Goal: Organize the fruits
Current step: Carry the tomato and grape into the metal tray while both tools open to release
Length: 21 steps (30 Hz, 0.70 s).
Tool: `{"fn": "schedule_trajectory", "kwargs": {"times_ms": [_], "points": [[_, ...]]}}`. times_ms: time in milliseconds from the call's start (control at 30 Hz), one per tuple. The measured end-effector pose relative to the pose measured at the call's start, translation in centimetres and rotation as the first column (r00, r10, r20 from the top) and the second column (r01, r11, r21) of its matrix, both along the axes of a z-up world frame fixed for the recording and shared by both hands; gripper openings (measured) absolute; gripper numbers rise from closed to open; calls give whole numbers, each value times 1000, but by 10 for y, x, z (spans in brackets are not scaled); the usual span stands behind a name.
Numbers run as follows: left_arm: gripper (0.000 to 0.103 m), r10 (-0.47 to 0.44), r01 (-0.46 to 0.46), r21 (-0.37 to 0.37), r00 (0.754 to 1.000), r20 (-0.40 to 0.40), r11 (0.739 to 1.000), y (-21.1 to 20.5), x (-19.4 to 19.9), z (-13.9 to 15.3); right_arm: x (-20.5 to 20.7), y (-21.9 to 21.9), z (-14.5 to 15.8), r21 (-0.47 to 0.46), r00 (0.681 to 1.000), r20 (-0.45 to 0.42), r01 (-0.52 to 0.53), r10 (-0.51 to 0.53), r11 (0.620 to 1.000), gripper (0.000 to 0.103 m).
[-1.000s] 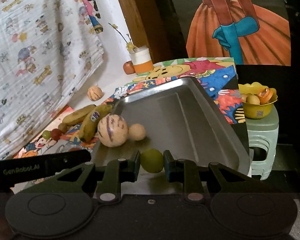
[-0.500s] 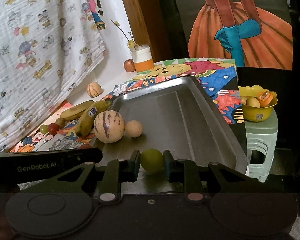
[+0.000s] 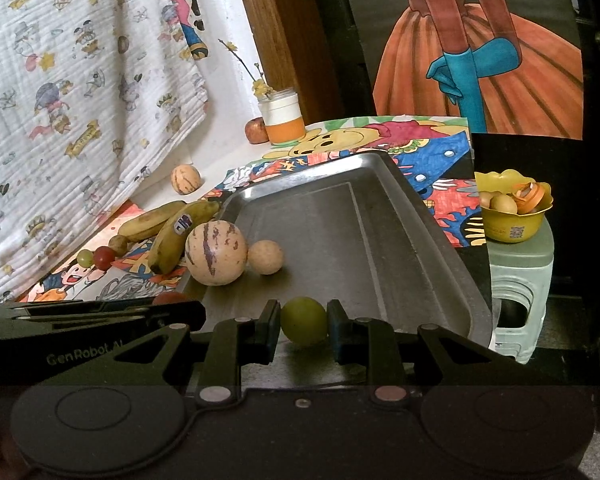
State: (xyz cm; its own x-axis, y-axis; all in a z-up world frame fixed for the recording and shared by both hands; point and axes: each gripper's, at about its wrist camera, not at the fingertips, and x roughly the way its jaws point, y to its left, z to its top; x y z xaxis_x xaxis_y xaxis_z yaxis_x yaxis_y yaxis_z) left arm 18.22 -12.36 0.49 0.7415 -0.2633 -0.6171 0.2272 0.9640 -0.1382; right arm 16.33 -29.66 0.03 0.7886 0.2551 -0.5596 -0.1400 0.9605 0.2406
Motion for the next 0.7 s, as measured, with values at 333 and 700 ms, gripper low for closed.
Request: {"fn": "schedule_trajectory", "kwargs": {"times_ms": [333,700], "points": [[31,-8,7,27,1000,10,1000,-2,-1,-1,0,0,0,-2,1000,0,0,0,1000,27],[34,-8,8,33,1000,13,999,-4,-2,0,0,0,0,-5,1000,-1,3,-3,1000,28]]}}
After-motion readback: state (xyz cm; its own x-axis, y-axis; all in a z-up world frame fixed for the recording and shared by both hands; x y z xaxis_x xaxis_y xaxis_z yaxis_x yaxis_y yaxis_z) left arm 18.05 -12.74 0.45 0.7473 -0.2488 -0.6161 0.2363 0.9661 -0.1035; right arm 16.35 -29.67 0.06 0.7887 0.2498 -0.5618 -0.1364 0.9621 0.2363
